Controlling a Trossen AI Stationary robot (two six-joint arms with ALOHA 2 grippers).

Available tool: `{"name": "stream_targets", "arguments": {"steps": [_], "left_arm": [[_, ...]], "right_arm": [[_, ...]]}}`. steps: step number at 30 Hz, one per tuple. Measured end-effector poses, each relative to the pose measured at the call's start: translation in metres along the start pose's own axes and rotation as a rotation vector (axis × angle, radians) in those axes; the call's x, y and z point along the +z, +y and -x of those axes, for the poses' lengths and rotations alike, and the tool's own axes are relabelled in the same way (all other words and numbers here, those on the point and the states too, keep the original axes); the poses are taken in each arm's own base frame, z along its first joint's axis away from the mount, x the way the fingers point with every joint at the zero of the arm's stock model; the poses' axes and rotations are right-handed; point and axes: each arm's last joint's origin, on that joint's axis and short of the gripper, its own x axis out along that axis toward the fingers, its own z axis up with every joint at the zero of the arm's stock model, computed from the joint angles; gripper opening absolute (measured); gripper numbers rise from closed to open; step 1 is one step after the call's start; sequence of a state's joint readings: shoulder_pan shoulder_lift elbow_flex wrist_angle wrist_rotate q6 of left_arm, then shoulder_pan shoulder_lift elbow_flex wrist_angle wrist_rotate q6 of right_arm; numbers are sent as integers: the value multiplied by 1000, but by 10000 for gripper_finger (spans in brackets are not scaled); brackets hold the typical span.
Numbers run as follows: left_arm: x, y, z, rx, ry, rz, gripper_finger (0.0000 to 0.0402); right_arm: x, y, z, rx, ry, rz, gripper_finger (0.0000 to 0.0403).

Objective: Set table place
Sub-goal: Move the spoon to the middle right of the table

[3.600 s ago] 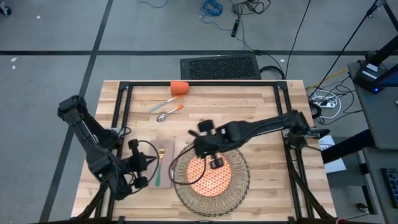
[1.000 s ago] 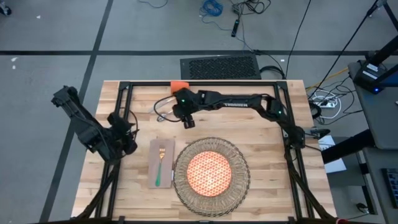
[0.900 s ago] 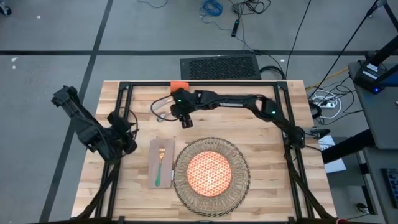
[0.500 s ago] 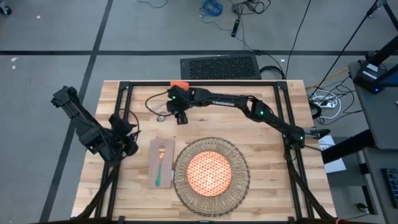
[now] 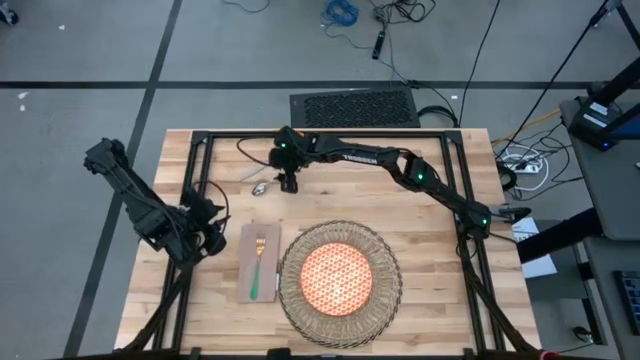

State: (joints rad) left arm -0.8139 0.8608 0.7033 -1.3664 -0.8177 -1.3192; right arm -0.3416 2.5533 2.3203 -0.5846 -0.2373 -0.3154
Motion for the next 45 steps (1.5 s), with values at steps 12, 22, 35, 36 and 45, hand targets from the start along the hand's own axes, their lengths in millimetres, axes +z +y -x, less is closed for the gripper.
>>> {"name": "stream_targets", "arguments": {"steps": [12,22,35,36,45], "left_arm": [[-1,-2,-1,-11,-1,12,135],[0,-3,-1,-15,-30,24,135],[8,-4,10,-65,-144,7,133],[9,-4,12,-72,-167,1,133],[9,-3,21,-122,-243,-14,132]], "right_arm": [[-24,-6,-24,42,57,-74,184],[-24,-9,-25,33,44,-87,156],[-24,-11,-24,26,39,-103,155],[-24,-11,-24,27,37,-115,155],[-23,-15,-23,14,22,-171,155]]}}
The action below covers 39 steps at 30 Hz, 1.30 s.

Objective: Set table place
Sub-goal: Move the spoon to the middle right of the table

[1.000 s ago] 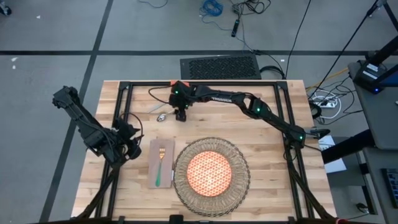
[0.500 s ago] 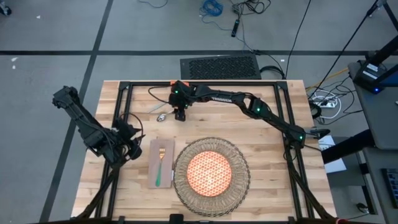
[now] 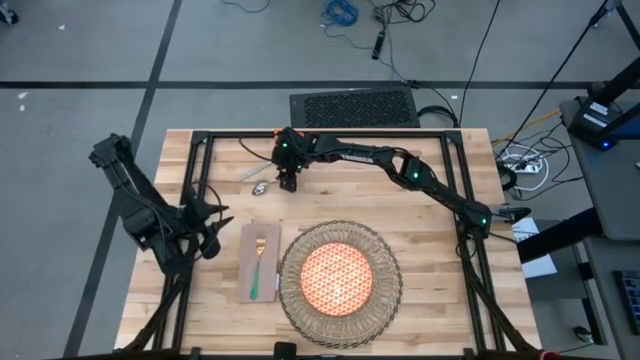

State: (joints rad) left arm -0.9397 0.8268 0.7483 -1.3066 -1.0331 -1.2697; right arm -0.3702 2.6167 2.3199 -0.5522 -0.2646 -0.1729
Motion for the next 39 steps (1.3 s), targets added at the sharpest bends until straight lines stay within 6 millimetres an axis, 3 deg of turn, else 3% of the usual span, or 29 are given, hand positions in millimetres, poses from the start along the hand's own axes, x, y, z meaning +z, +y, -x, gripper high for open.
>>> {"name": "stream_targets", "arguments": {"steps": [7,12,21,24,29,31,36,39], "left_arm": [[0,-4,2,-43,-3,28,132],[-1,-5,3,-56,-4,27,132],[-1,-7,4,-75,13,48,132],[-1,-7,4,-77,18,48,132],[-1,-7,4,-75,19,38,132],[-1,-7,4,-75,20,37,132],[-1,-8,3,-73,21,34,132],[-1,-8,3,-73,20,15,132]], "right_arm": [[-2,6,-1,14,35,-48,155],[-19,12,-16,24,136,-79,155],[-19,6,-16,79,95,-106,155],[-11,8,-10,88,54,-57,155],[23,19,12,52,-127,66,155],[24,14,14,5,-136,46,155],[-4,-26,2,-42,-48,-197,155],[-3,-37,4,-28,-90,-306,155]]}}
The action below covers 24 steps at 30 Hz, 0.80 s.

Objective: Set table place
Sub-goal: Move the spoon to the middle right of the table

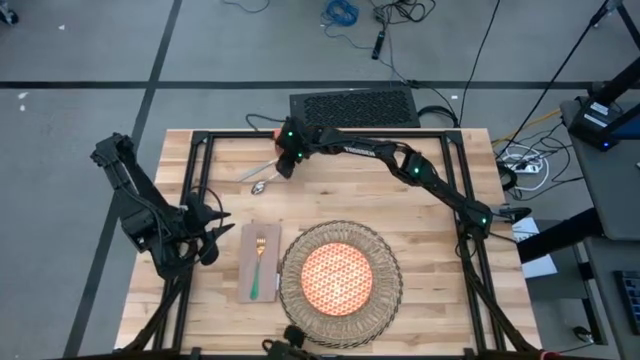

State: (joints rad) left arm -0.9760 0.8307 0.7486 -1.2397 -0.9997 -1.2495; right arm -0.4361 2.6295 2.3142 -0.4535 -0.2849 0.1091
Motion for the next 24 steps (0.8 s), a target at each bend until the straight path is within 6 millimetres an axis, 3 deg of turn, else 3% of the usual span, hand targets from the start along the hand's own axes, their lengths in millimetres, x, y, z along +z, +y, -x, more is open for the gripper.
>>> {"name": "stream_targets", "arguments": {"steps": [9,13,20,24], "left_arm": [[0,0,0,0,-5,3,132],[0,0,0,1,-9,3,132],[-3,7,-6,72,43,-7,132],[-10,23,-14,223,107,-11,132]], "right_arm": [[1,-4,2,4,-3,-68,155],[7,10,0,152,-52,-30,155],[12,89,4,473,-59,138,155],[-3,146,18,398,63,334,155]]}}
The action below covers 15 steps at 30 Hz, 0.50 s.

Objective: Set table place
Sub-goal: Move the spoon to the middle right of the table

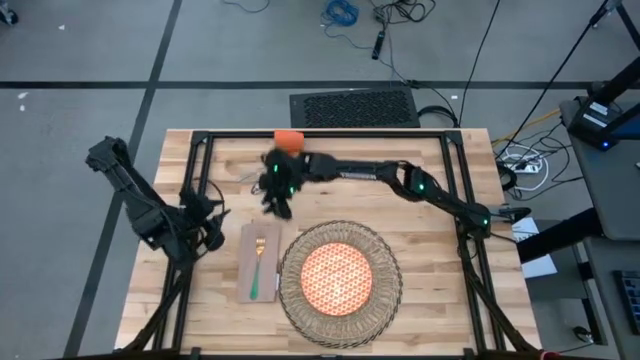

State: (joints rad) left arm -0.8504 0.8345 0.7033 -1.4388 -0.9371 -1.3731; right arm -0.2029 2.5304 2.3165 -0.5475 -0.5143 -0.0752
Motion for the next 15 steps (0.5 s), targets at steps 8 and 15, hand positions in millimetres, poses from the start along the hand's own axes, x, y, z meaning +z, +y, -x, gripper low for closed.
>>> {"name": "stream_targets", "arguments": {"steps": [8,15], "left_arm": [[6,22,0,0,-46,236,132],[11,17,-8,16,-40,226,132]], "right_arm": [[12,124,-5,0,158,272,155],[12,221,-2,108,168,447,155]]}}
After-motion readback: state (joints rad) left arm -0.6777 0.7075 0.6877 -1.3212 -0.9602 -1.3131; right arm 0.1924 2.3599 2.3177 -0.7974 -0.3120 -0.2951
